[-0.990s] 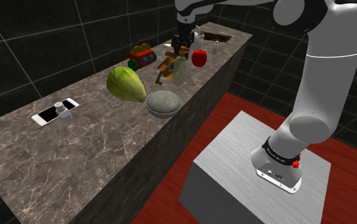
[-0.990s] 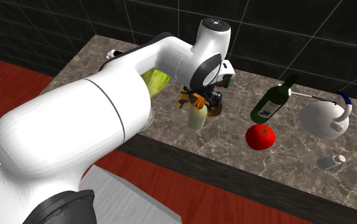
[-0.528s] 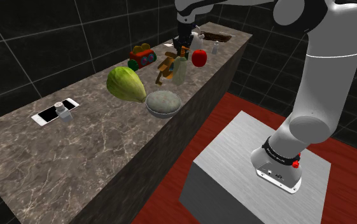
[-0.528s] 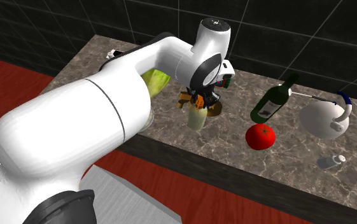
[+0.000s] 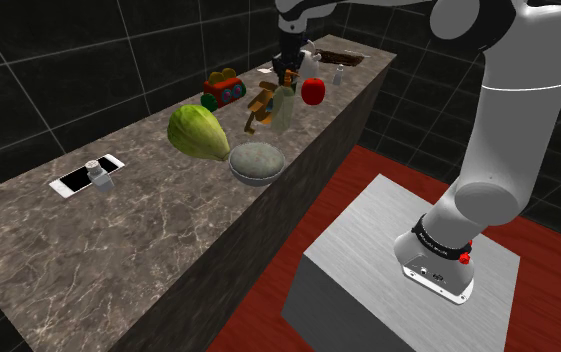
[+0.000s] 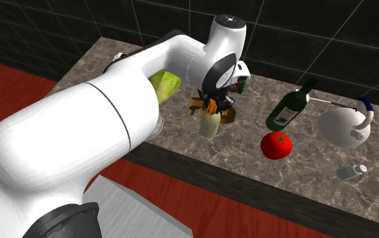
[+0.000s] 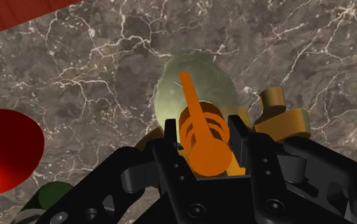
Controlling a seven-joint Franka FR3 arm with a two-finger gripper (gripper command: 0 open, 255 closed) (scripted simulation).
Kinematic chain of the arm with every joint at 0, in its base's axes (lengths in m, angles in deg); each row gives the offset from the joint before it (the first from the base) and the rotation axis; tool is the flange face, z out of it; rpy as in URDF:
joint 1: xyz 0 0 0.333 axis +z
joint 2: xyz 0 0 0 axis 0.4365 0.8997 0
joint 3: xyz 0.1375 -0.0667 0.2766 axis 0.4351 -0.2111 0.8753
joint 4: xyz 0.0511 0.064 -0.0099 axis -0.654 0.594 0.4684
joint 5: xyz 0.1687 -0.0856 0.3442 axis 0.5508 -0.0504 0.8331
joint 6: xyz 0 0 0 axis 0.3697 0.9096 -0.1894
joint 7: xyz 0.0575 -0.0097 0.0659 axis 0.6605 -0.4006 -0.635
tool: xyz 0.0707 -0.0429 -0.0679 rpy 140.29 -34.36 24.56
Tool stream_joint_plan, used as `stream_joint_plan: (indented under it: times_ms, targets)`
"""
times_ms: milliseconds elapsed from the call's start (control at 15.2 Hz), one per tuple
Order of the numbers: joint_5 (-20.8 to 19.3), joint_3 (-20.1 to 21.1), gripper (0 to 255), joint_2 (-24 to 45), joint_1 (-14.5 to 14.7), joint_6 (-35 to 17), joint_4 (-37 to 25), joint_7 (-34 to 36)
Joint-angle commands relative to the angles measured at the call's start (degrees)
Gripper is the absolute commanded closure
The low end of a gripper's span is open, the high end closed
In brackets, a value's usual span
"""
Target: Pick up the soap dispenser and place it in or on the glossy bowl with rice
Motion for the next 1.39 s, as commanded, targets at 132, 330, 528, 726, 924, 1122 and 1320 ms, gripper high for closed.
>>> stream_joint_plan:
  times_ms: [132, 330, 528, 726, 924, 1122, 1320]
  targets:
    - [-0.08, -0.05, 255, -0.64, -0.03, 2.73, -2.11, 0.01]
    - [-0.11, -0.07, 255, -0.89, -0.05, 4.92, -4.05, 0.02]
    - [-0.13, -0.09, 255, -1.02, -0.09, 7.17, -6.17, 0.03]
    - [-0.14, -0.11, 255, -1.01, -0.14, 9.48, -8.49, 0.03]
    - [-0.13, -0.13, 255, -0.86, -0.2, 11.87, -11.04, 0.03]
    - [-0.1, -0.14, 255, -0.53, -0.29, 14.36, -13.86, 0.01]
    - [-0.06, -0.15, 255, -0.01, -0.39, 16.96, -16.97, 0.0]
